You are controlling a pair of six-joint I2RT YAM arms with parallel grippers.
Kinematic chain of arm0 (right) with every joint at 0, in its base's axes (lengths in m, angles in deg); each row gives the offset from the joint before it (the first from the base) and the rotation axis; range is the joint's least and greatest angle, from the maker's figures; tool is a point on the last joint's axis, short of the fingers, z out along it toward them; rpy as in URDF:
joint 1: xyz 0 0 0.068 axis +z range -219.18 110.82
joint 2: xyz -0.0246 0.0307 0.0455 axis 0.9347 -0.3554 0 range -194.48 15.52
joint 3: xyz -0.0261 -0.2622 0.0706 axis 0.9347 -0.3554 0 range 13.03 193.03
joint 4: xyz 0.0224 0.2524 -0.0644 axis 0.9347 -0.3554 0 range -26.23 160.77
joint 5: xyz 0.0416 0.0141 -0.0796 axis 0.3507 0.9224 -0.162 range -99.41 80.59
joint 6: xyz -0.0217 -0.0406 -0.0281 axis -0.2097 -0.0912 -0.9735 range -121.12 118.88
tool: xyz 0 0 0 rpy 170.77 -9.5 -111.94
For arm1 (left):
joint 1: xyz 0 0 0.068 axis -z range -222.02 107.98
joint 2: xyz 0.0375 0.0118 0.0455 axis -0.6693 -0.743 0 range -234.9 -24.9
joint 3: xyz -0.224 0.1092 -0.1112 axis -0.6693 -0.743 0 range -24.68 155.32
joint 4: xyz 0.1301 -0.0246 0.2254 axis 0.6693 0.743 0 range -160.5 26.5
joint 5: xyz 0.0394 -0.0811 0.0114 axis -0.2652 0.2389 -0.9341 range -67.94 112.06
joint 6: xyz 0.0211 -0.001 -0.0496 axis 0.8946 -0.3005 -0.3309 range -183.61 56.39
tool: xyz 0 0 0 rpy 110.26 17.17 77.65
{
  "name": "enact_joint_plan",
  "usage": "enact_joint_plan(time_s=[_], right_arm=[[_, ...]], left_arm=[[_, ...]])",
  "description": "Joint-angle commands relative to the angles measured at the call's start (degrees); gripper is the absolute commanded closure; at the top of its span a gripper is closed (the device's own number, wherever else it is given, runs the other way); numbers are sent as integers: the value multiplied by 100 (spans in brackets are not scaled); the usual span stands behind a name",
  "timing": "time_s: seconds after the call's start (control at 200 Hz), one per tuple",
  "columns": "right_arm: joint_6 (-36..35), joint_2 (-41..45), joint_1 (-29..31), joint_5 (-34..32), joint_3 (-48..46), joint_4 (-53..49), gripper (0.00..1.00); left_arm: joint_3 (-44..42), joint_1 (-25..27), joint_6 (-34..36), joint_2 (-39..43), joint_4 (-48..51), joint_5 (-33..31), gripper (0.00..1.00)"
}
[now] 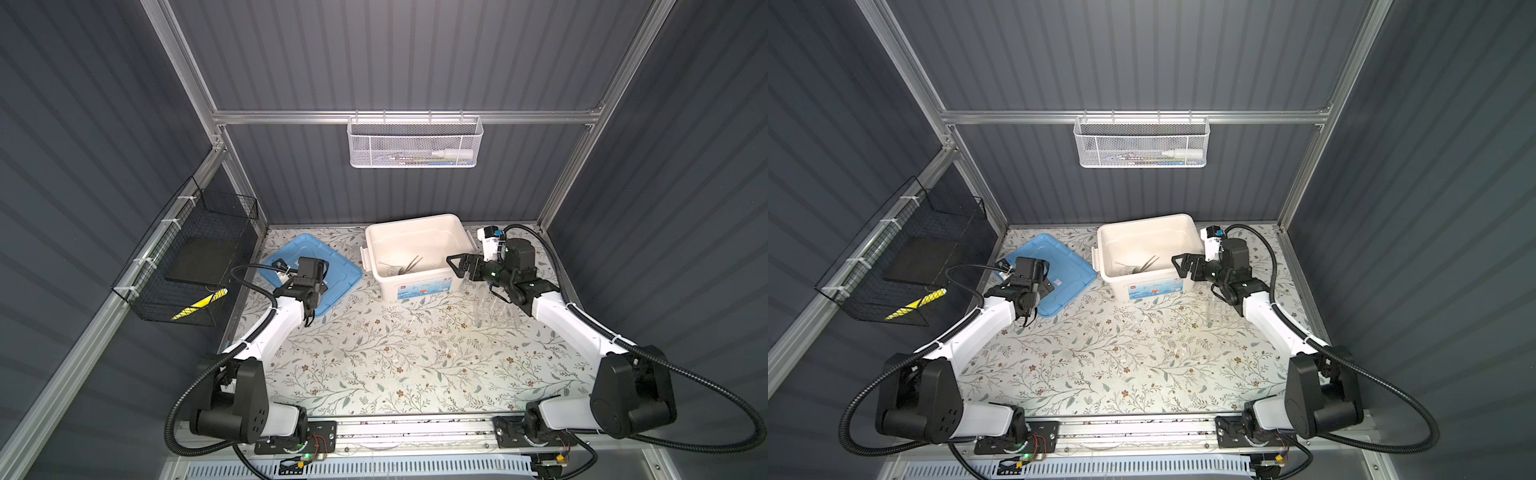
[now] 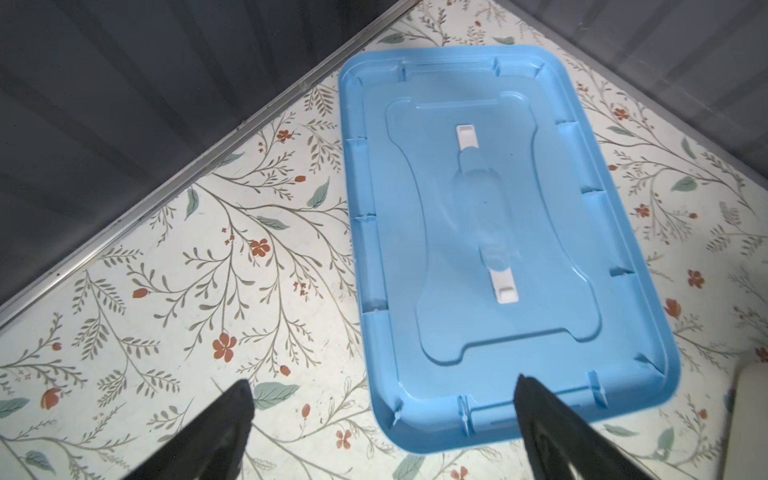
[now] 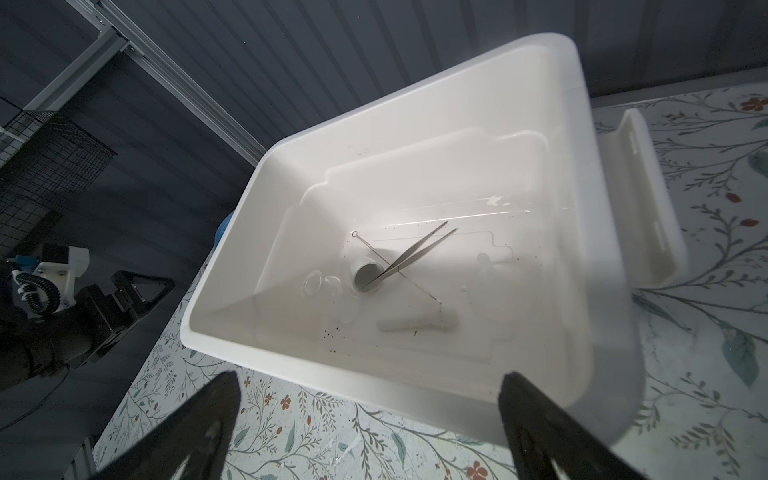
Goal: Organize the chemistry lab equipment
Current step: 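Move the left gripper over to the blue plastic tray, then close the left gripper on the blue lid's edge and drag it toward the robot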
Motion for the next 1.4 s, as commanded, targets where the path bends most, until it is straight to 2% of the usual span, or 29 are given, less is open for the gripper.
enact_joint_plan(time_s=[0.0,0.125,0.325,0.495,0.55,0.69,0.865,1.0,1.396], right_arm=[[-17,53,17,19,-12,54,1],[-34,89,17,-16,-45,28,1],[-61,119,17,-84,-56,-22,1],[-52,102,17,-83,-38,-21,1],[-69,97,17,-101,-37,-38,1],[-96,102,17,-137,-30,-78,1],[-96,76,17,-130,-12,-78,1],[-109,62,17,-165,10,-117,1],[-131,-55,17,-82,230,-264,1]], left_arm=[[-25,-315,-132,-361,33,530,1],[9,-608,-38,-731,-240,962,4],[201,-839,-28,-1237,-237,1143,9],[248,-951,101,-1538,-399,1346,26],[222,-980,118,-1599,-459,1420,28],[186,-1017,241,-1691,-592,1554,43],[236,-1017,421,-1886,-585,1687,54],[271,-1017,595,-1982,-476,1886,69],[-233,-1000,869,-1716,-395,2610,93]])
